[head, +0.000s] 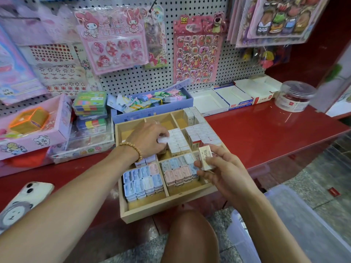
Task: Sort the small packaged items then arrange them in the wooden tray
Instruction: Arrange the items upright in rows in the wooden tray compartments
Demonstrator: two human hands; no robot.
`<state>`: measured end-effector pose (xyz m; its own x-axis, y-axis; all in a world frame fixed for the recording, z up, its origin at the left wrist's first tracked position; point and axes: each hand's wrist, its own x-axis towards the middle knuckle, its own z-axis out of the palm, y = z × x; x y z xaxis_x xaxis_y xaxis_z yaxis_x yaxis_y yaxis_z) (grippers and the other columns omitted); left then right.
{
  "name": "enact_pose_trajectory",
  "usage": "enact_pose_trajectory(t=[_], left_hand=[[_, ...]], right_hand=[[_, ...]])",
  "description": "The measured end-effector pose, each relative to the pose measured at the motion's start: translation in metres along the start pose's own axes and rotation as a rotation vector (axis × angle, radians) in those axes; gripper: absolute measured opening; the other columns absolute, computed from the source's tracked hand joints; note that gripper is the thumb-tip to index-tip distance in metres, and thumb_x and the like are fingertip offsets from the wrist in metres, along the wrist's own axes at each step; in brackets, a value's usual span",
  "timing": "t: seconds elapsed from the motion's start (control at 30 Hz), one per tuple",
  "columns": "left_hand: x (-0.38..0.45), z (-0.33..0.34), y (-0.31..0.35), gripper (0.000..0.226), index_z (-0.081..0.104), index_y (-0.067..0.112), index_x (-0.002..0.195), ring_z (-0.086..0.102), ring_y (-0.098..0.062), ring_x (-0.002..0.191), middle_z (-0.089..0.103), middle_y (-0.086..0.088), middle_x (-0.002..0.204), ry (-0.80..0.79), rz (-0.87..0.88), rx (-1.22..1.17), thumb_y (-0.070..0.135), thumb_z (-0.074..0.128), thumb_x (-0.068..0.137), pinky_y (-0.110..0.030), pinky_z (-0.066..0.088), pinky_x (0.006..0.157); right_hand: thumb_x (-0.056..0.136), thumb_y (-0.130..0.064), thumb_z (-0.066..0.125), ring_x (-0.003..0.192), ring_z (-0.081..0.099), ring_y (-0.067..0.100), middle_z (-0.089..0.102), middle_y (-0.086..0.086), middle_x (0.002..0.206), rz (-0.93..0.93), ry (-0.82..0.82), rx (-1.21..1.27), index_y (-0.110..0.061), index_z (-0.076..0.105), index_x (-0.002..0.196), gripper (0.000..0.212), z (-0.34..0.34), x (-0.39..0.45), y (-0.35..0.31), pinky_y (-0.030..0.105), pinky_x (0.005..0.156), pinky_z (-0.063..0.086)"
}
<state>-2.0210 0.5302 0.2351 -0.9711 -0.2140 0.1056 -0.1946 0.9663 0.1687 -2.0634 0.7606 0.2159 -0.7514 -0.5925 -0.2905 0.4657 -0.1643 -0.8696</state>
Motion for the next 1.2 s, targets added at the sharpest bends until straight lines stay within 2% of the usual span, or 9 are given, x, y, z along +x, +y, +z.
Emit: enact_pose_trajectory(t=[0.2,0.4,0.7,0.83,0.9,0.97,1.03,1.1,1.2], left_hand=[[0.0,0.004,-0.005,0.018,0.068,0.023,0.103,0.047,-0.014,0.083,0.054,0.006,0.087,0.013,0.036,0.044,0.032,0.068,0.087,-0.027,0.034,0.071],[0.001,0.008,0.003,0.013,0.062,0.025,0.091,0.057,-0.021,0.088,0.059,0.003,0.092,0.021,0.011,0.048,0.02,0.067,0.08,-0.038,0.05,0.077],[-0.001,0.008,0.004,0.01,0.063,0.023,0.09,0.059,-0.021,0.091,0.063,0.003,0.095,0.065,0.014,0.081,0.015,0.065,0.084,-0.034,0.051,0.071],[-0.001,-0.006,0.005,0.017,0.068,0.026,0.102,0.056,-0.014,0.094,0.065,0.008,0.105,-0.051,-0.02,0.113,0.019,0.066,0.087,-0.029,0.047,0.072],[-0.005,-0.019,0.012,0.017,0.07,0.025,0.106,0.057,-0.011,0.09,0.067,0.009,0.105,0.006,-0.043,-0.028,0.022,0.062,0.091,-0.028,0.047,0.075],[-0.016,-0.031,0.029,0.015,0.072,0.023,0.101,0.062,-0.008,0.081,0.07,0.007,0.097,0.084,-0.09,-0.436,0.028,0.059,0.095,-0.025,0.049,0.074],[-0.029,-0.039,0.047,0.012,0.072,0.023,0.096,0.063,-0.002,0.064,0.07,0.005,0.086,0.03,-0.089,-0.827,0.03,0.063,0.092,-0.018,0.048,0.06],[-0.038,-0.041,0.056,0.016,0.073,0.018,0.101,0.058,0.004,0.056,0.067,0.007,0.079,-0.052,-0.042,-0.893,0.024,0.071,0.086,-0.013,0.045,0.055],[-0.043,-0.045,0.057,0.022,0.073,0.011,0.104,0.061,-0.004,0.06,0.066,0.004,0.074,-0.086,-0.069,-0.95,0.014,0.076,0.082,-0.023,0.054,0.06]], right_hand=[[0.098,0.011,0.044,0.088,0.071,0.025,0.067,0.02,0.107,-0.01,0.013,0.055,-0.003,0.06,0.124,0.034,-0.002,0.0,-0.002,0.03,0.071,0.061],[0.096,0.005,0.05,0.092,0.072,0.025,0.072,0.021,0.109,0.004,-0.019,0.225,0.002,0.066,0.119,0.027,0.001,-0.004,-0.003,0.03,0.076,0.061],[0.081,-0.007,0.058,0.087,0.074,0.031,0.071,0.026,0.104,0.022,-0.019,0.354,0.006,0.063,0.114,0.035,0.007,-0.005,-0.002,0.031,0.068,0.062],[0.091,0.001,0.055,0.089,0.073,0.03,0.071,0.026,0.107,0.002,-0.012,0.274,0.007,0.064,0.114,0.025,0.008,-0.008,-0.002,0.032,0.072,0.062],[0.095,0.003,0.053,0.091,0.071,0.03,0.071,0.024,0.107,-0.018,0.0,0.209,0.007,0.064,0.113,0.022,0.011,-0.009,-0.004,0.033,0.077,0.062],[0.095,0.003,0.056,0.093,0.072,0.03,0.072,0.022,0.107,-0.044,0.007,0.12,0.005,0.066,0.111,0.019,0.015,-0.011,-0.006,0.033,0.079,0.062],[0.094,0.003,0.059,0.091,0.073,0.028,0.073,0.022,0.103,-0.071,0.017,0.048,0.004,0.066,0.111,0.018,0.022,-0.013,-0.006,0.031,0.079,0.062],[0.093,0.004,0.061,0.088,0.074,0.024,0.072,0.019,0.098,-0.106,0.01,0.003,0.001,0.066,0.109,0.017,0.029,-0.015,-0.006,0.031,0.079,0.061],[0.091,0.0,0.066,0.083,0.07,0.017,0.07,0.015,0.097,-0.185,0.016,-0.162,-0.004,0.069,0.106,0.015,0.031,-0.02,-0.008,0.032,0.077,0.059]])
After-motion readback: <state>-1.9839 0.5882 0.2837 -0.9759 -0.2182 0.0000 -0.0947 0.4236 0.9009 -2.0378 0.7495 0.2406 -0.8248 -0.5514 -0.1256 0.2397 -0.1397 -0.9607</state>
